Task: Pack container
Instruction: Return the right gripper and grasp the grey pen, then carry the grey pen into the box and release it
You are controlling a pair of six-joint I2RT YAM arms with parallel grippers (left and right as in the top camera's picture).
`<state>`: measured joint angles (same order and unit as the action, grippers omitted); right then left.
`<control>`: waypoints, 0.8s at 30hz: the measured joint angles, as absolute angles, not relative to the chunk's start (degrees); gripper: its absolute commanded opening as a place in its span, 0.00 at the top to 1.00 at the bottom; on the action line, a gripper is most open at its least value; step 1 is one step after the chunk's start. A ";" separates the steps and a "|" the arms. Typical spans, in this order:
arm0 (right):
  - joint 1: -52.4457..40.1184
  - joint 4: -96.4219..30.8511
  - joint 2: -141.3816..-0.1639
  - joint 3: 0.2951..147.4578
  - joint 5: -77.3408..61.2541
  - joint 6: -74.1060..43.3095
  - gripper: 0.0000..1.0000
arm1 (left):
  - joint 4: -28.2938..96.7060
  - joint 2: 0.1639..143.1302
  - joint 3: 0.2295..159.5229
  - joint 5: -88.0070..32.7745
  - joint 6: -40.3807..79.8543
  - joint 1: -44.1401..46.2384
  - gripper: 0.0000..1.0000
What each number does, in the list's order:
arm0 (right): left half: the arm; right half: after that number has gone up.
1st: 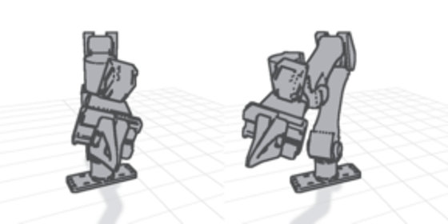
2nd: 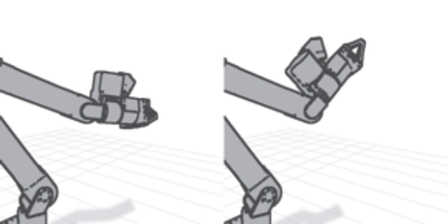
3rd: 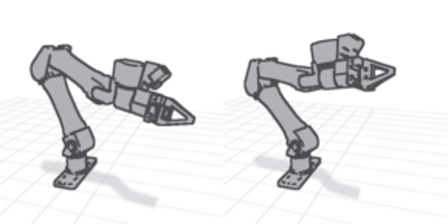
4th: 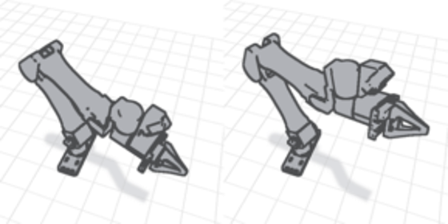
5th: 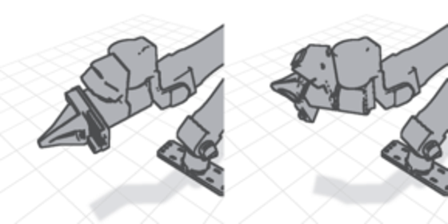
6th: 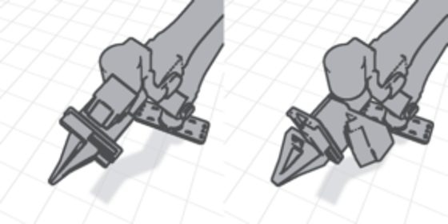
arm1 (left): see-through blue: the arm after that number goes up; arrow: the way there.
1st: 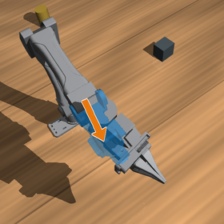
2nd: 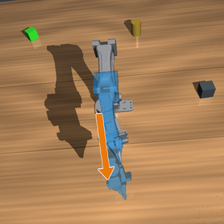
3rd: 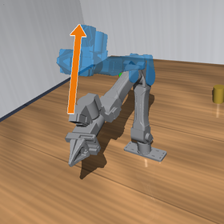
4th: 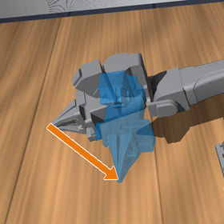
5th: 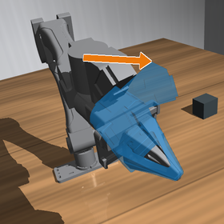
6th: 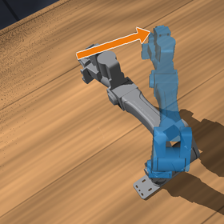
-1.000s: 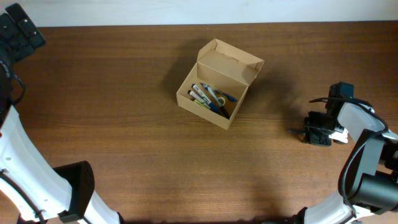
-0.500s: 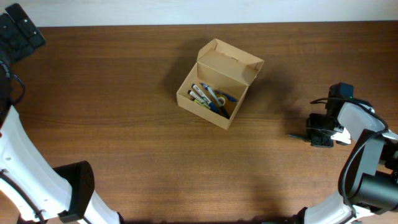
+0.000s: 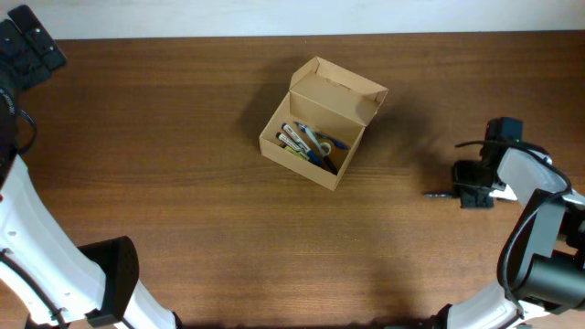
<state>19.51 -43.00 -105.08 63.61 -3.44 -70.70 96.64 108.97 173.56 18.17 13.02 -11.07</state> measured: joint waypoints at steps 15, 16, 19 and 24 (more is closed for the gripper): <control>15.94 -51.57 -105.19 91.81 -11.90 -33.85 0.96 | 96.66 108.97 173.56 18.13 13.04 -11.07 0.00; 14.63 -53.39 -105.19 94.50 -12.19 -30.20 0.96 | 96.64 108.97 173.56 18.15 13.02 -11.07 0.00; 10.04 -57.45 -105.19 101.45 -12.99 -20.49 0.96 | 96.66 108.97 173.56 18.15 13.04 -11.07 0.00; 0.67 -62.65 -105.19 110.30 -13.43 -5.69 0.96 | 96.66 108.97 173.56 18.15 13.02 -11.07 0.00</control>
